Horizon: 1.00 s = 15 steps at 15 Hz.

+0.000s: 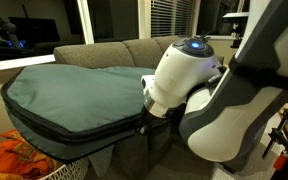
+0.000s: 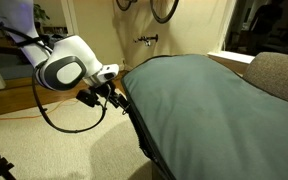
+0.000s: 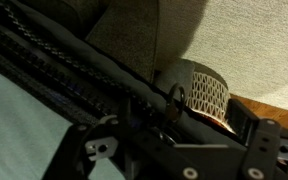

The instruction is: Open the zip to the left

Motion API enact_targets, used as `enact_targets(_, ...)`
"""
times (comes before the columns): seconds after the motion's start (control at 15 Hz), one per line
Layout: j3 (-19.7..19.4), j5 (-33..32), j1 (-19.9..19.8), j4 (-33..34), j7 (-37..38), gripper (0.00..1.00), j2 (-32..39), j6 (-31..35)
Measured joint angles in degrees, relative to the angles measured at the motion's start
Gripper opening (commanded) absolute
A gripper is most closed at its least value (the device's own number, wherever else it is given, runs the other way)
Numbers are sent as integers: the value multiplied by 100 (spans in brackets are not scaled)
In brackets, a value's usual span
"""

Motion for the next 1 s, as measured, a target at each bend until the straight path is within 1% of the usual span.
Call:
enact_targets(0.27, 145, -110, -290, 81, 0, 39, -2, 3)
enact_targets(0.4, 226, -151, -418, 122, 0, 27, -4, 4)
enact_targets(0.6, 301, -193, -550, 142, 0, 8, -10, 8)
enact_targets(0.67, 321, -203, -589, 143, 0, 3, -14, 8)
enact_targets(0.8, 351, -225, -664, 143, 0, 0, -21, 7)
enact_targets(0.93, 375, -228, -677, 149, 0, 0, -22, -3)
enact_targets(1.0, 390, -227, -657, 159, 0, 1, -22, -6)
